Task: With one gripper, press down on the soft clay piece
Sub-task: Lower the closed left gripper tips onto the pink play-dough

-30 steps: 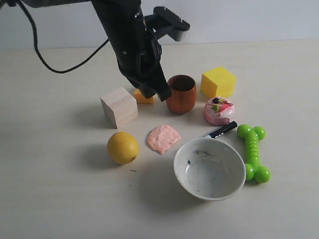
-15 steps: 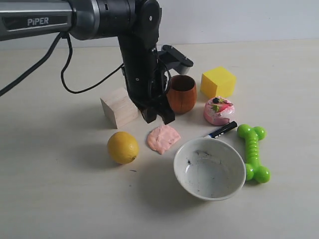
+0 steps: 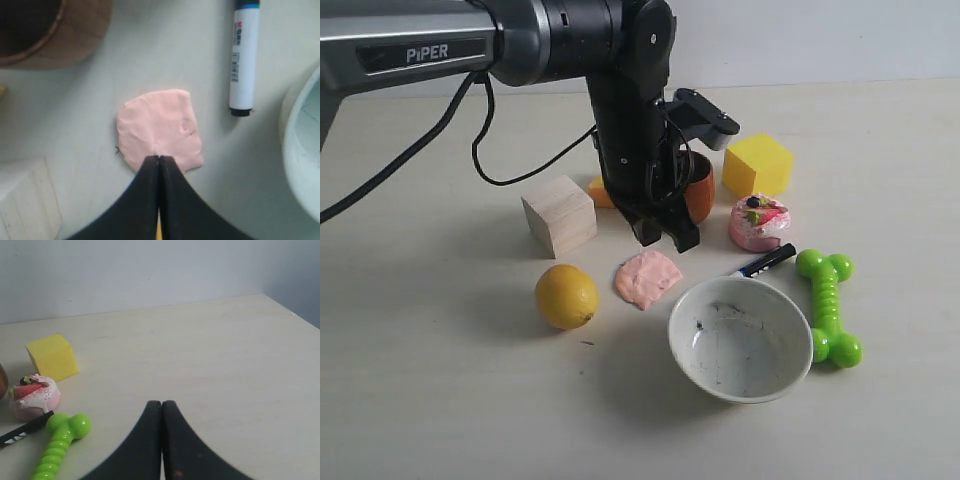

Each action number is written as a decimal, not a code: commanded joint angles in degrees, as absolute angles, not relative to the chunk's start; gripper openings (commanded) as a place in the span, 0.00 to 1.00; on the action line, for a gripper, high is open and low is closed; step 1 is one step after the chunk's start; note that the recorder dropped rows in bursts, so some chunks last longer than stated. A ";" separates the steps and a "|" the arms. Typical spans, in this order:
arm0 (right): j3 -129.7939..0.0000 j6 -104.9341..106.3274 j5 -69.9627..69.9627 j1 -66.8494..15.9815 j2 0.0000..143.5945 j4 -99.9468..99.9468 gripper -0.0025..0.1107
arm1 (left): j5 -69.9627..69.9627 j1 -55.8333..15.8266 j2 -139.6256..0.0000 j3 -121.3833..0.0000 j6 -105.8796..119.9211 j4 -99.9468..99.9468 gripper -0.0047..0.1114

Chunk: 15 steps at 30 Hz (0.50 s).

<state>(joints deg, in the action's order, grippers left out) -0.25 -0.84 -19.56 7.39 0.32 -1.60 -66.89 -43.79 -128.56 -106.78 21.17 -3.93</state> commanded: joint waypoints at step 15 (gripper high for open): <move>0.00 -0.64 -19.17 7.32 0.00 -1.55 0.02 | -66.18 -44.10 -132.06 -107.41 20.90 -3.54 0.04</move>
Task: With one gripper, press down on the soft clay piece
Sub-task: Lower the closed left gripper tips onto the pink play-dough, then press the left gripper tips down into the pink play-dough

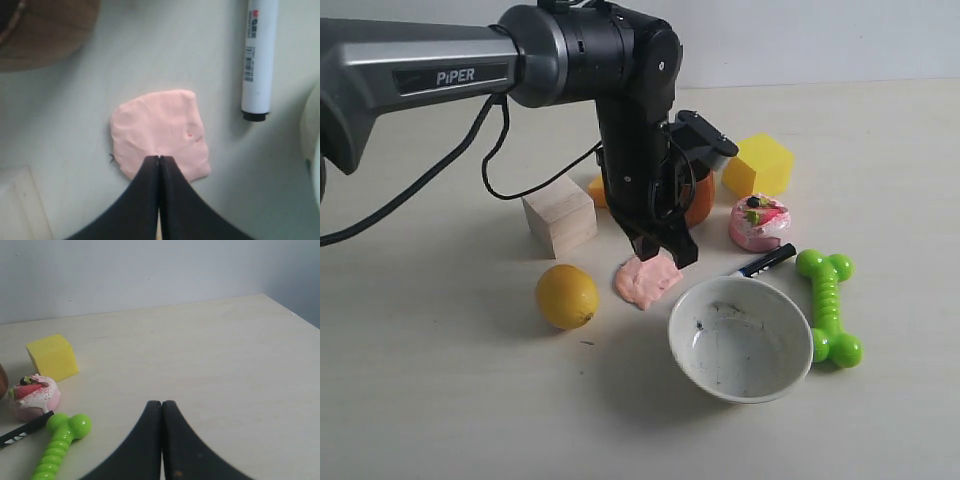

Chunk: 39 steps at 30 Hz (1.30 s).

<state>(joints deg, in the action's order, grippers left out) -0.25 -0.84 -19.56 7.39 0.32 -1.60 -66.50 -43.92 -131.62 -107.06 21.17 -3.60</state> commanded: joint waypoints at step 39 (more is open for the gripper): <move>0.00 -0.64 -19.17 7.32 0.00 -1.65 0.02 | -66.22 -44.10 -138.66 -108.56 18.93 -5.23 0.04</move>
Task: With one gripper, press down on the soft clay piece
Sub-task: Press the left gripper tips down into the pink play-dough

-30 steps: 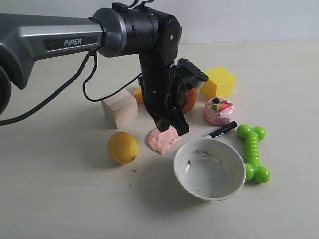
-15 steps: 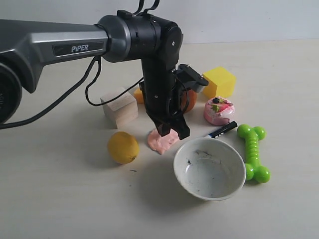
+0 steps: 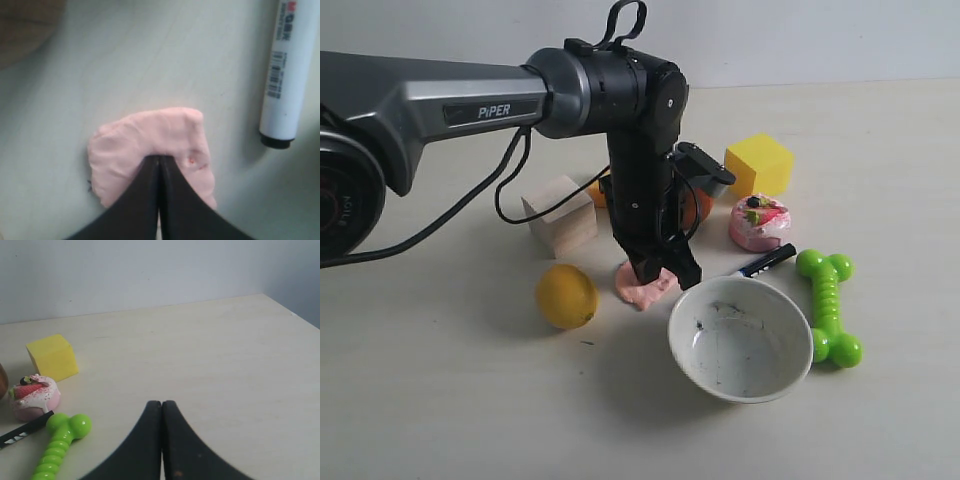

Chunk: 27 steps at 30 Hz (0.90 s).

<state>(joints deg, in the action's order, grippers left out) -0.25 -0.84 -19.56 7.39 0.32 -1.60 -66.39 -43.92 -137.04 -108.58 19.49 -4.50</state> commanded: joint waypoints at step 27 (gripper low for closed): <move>0.00 -0.64 -19.17 7.32 0.00 -1.65 0.02 | -66.48 -44.10 -144.62 -108.56 18.08 -6.76 0.04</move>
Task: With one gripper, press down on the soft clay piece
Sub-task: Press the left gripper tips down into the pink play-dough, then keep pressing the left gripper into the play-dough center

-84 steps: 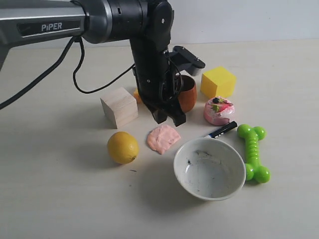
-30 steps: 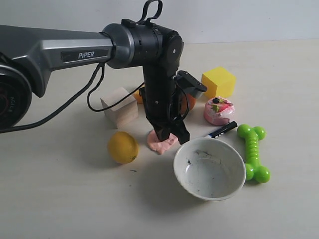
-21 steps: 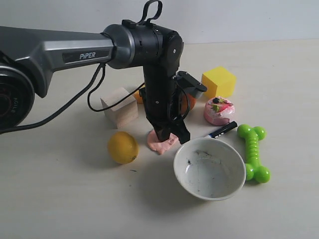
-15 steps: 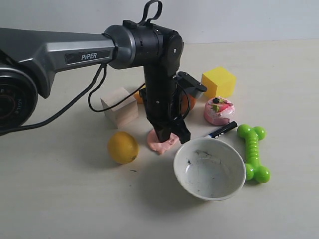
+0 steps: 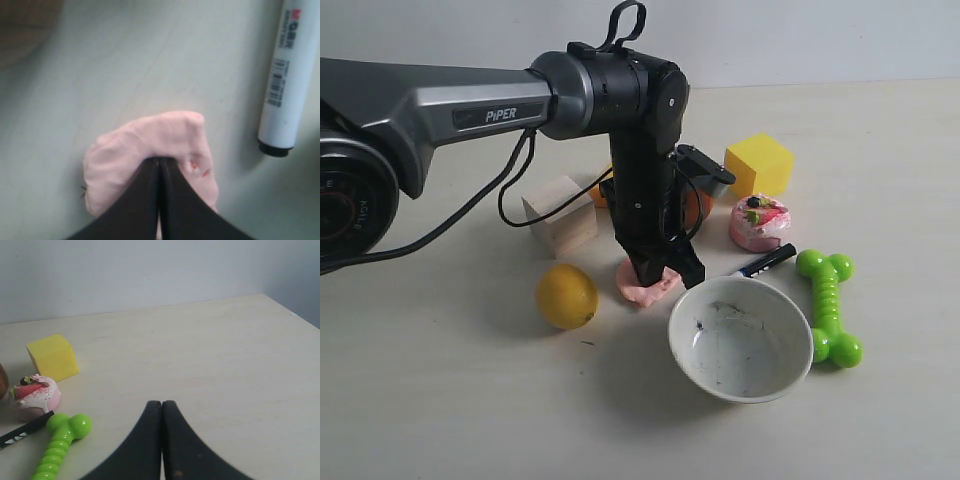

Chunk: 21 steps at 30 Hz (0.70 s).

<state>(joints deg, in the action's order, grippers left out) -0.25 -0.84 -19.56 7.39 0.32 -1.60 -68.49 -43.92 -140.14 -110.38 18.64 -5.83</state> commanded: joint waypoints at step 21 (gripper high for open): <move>0.00 -0.64 -19.17 7.32 0.00 -1.65 0.02 | -67.04 -43.98 -144.62 -108.56 18.08 -4.94 0.04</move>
<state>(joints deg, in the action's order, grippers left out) -0.25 -0.84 -19.56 7.39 0.32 -1.60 -68.49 -43.92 -140.23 -110.38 18.64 -5.87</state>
